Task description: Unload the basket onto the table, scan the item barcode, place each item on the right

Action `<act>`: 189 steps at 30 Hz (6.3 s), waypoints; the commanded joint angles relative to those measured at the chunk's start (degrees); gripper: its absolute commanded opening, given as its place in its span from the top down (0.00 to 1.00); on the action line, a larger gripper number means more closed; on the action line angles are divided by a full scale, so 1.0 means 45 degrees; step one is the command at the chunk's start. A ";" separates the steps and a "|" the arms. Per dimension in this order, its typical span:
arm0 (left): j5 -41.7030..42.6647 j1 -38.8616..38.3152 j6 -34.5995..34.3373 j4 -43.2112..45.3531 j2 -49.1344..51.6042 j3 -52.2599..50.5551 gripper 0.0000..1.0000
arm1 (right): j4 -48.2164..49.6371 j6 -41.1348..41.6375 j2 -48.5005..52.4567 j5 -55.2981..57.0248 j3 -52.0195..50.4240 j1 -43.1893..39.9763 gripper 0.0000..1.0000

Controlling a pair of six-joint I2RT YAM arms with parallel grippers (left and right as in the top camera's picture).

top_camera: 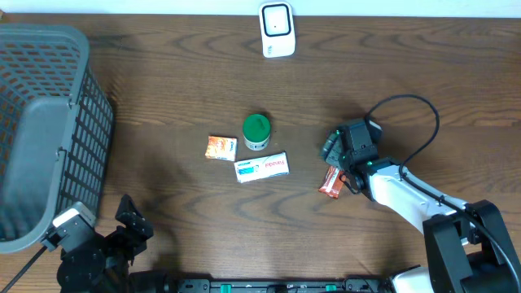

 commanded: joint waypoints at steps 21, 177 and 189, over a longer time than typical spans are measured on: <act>-0.0107 0.0053 -0.0112 0.0010 -0.0010 -0.0019 0.13 | -0.3759 -0.1195 -0.3861 -0.2089 -0.0899 0.0039 0.99; -0.0107 0.0053 -0.0112 -0.0374 -0.0010 -0.0019 0.13 | 0.1982 -0.3317 -0.5440 -0.1467 0.0457 0.0233 0.99; -0.0107 0.0053 -0.0112 -0.0374 -0.0010 -0.0019 0.13 | 0.1433 -0.9894 0.4503 0.3755 1.1448 0.1282 0.99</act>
